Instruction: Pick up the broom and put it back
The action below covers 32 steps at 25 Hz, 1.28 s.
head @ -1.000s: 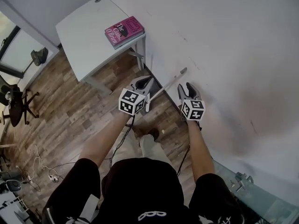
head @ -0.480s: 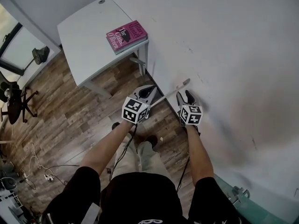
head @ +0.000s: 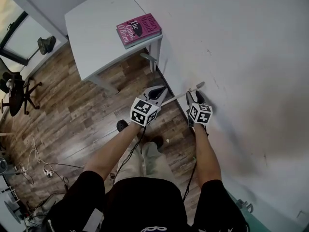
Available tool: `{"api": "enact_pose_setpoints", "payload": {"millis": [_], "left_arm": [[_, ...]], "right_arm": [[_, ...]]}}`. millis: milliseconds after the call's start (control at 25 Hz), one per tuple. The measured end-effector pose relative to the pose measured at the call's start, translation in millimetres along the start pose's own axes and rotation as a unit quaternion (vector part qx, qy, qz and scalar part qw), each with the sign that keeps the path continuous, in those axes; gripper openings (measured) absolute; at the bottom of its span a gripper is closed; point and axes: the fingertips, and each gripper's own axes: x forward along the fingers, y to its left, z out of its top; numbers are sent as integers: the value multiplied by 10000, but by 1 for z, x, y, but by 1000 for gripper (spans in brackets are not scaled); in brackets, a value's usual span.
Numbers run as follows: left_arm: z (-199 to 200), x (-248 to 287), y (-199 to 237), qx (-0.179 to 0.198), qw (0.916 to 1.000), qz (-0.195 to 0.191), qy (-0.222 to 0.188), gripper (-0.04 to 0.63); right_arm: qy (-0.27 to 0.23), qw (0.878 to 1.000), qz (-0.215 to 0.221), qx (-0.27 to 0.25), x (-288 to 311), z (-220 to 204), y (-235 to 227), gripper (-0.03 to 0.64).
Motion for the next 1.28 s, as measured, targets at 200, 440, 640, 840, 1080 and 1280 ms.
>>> {"api": "enact_pose_setpoints", "payload": {"millis": [200,440,640,840,1080,1280], "left_arm": [[-4,2,7,-64,9999,84,9,21],[-2,3,17,-123,9998,185,5,21],[0,5,21,-114,9997,196,41,21],[-1,3,22,-73,9998,171,83,21],[-5,-2,26,-55,9998,158,141,21],[-10,-17,28,-40,9997,191,150,21]], "right_arm": [[124,9999,8,-34,16,-3,-2,209],[135,9999,47,24,28,3,-4,209],[71,10000,-7,2,29,8,-5,179],[34,10000,-15,-12,25,7,-3,115],[19,9998,173,-124,18,5,18,114],[43,9992,299,-255,12,2,37,114]]}}
